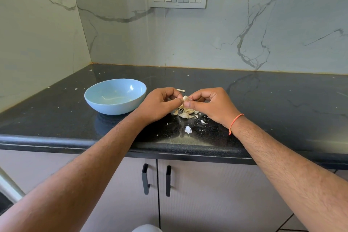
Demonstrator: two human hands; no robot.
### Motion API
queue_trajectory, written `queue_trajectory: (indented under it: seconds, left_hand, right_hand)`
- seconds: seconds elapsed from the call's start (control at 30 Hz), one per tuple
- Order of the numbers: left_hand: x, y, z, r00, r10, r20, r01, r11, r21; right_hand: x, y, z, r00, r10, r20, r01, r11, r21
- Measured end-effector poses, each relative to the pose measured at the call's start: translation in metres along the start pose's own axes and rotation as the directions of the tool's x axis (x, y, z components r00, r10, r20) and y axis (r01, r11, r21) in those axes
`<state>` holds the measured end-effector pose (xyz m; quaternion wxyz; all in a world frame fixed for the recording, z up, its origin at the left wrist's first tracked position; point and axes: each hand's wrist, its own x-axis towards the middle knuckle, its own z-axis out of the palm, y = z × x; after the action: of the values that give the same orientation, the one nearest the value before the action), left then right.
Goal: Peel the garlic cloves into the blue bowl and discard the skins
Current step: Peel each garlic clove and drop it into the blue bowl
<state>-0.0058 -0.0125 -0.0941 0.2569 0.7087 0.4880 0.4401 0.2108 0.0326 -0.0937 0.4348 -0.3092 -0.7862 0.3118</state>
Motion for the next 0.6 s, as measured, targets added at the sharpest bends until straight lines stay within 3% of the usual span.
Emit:
queue_trajectory:
  seconds: [0.27,0.4,0.6]
  left_hand:
    - [-0.0011,0.0001,0.0015,0.998,0.016,-0.060,-0.010,0.994,0.112]
    - [-0.0025,0.0006,0.0026,0.997,0.040,-0.071,-0.022,0.973,0.231]
    - [-0.0067,0.0035,0.0032,0.987,0.141,-0.074,-0.120,0.964,0.236]
  right_hand:
    - [-0.0016,-0.0026,-0.0013,0.999,-0.016,-0.029,0.015,0.999,-0.036]
    - [-0.0019,-0.0044,-0.0031,0.994,-0.018,-0.110,0.014,0.999,-0.040]
    - [-0.0039,-0.0027,0.0023,0.999,-0.032,-0.034,0.021,0.956,-0.294]
